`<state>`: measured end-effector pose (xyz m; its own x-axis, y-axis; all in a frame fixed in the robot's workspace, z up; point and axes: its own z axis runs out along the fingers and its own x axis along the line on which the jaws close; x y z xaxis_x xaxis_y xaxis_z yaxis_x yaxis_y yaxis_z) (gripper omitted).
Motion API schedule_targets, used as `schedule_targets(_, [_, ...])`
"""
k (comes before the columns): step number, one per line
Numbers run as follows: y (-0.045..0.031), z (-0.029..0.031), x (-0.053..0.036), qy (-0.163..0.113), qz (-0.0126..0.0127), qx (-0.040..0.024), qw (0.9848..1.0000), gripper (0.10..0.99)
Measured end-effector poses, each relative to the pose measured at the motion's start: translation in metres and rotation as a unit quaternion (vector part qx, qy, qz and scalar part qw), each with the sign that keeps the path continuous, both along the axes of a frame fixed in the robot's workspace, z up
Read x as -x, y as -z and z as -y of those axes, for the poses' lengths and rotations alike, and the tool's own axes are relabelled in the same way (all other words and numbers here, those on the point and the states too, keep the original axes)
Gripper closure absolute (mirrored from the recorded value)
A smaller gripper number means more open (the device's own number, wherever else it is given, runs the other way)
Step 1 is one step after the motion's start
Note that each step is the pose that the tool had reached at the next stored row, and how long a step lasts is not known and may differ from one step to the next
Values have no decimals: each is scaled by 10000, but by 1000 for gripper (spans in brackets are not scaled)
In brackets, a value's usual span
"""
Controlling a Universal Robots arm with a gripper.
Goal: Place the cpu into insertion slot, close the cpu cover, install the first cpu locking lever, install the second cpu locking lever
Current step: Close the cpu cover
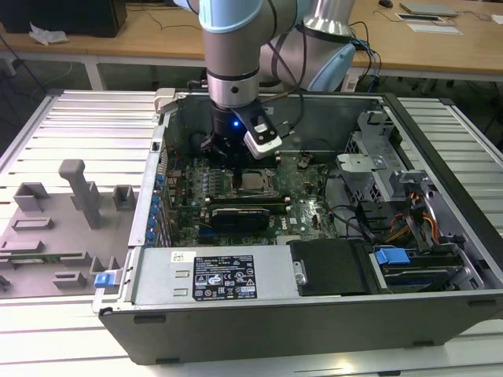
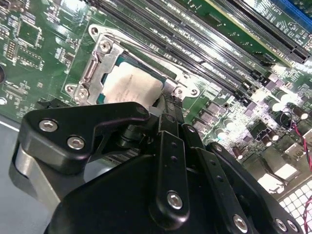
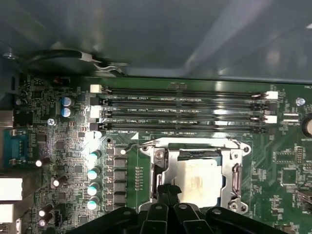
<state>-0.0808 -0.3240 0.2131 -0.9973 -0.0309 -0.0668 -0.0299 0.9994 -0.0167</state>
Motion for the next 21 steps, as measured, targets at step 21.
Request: schedule_targets(21, [36,0,-40,-179,0,-24,9998,980])
